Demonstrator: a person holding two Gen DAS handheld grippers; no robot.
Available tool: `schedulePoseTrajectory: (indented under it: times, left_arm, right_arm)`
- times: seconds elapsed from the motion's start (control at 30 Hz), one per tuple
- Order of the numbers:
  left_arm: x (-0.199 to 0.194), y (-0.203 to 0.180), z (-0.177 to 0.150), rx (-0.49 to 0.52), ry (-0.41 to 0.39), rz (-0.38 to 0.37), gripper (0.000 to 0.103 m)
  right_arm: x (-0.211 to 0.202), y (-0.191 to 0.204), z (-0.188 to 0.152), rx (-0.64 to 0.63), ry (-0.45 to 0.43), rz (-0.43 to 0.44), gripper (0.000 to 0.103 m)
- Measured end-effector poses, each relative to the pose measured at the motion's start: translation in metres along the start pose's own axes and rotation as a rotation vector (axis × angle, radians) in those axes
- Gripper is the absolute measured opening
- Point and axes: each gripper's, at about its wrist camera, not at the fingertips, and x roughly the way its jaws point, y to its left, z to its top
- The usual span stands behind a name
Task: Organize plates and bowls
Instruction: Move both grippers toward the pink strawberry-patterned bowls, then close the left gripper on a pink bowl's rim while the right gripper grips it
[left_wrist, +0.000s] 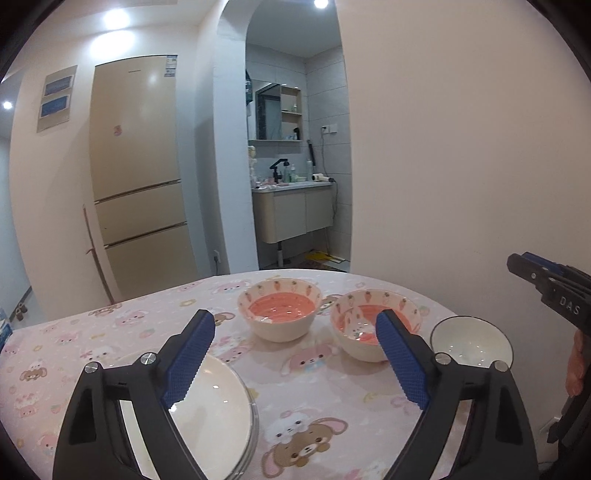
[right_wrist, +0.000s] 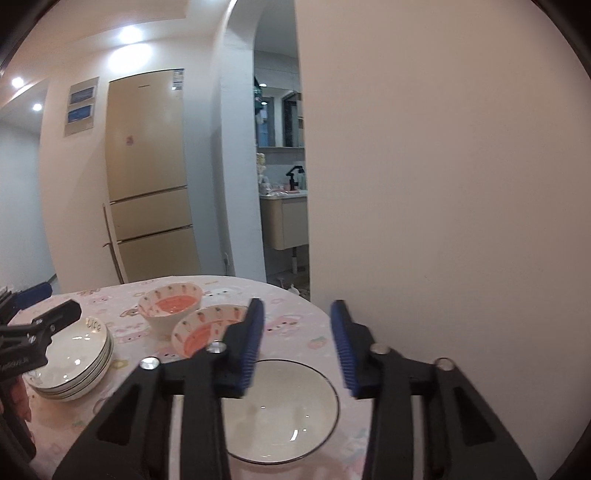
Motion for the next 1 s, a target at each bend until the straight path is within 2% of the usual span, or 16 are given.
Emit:
schedulePoseTrajectory:
  times: [0.1, 0.2, 0.27, 0.3, 0.47, 0.57, 0.63, 0.77, 0.9, 1.0]
  left_arm:
    - [0.011, -0.004, -0.001, -0.045, 0.042, -0.064, 0.091]
    - [0.023, -0.011, -0.005, -0.093, 0.107, -0.165, 0.091]
    - [0.032, -0.016, -0.007, -0.100, 0.152, -0.206, 0.091]
    - [0.036, -0.018, -0.007, -0.101, 0.174, -0.199, 0.090]
    - [0.057, -0.014, 0.000, -0.125, 0.206, -0.165, 0.083]
    - [0.070, -0.015, 0.008, -0.105, 0.221, -0.112, 0.073]
    - [0.081, -0.015, 0.010, -0.105, 0.243, -0.093, 0.057]
    - [0.105, -0.011, 0.006, -0.152, 0.289, -0.087, 0.054]
    - [0.127, -0.009, 0.004, -0.175, 0.316, -0.082, 0.053]
    - [0.137, -0.013, 0.003, -0.160, 0.336, -0.081, 0.040]
  right_arm:
    - [0.010, -0.006, -0.003, 0.004, 0.055, 0.012, 0.032]
    - [0.015, -0.011, -0.010, -0.004, 0.098, 0.011, 0.033]
    - [0.019, -0.016, -0.015, 0.000, 0.126, 0.018, 0.037]
    - [0.022, -0.018, -0.015, 0.009, 0.136, 0.026, 0.041]
    - [0.039, -0.014, 0.004, -0.001, 0.156, 0.085, 0.041]
    - [0.068, -0.008, 0.020, 0.001, 0.252, 0.098, 0.041]
    - [0.093, -0.004, 0.024, 0.010, 0.336, 0.145, 0.041]
    - [0.125, 0.010, 0.020, -0.014, 0.421, 0.184, 0.040]
    - [0.143, 0.027, 0.011, -0.075, 0.447, 0.181, 0.038]
    - [0.157, 0.033, 0.006, -0.070, 0.490, 0.188, 0.029]
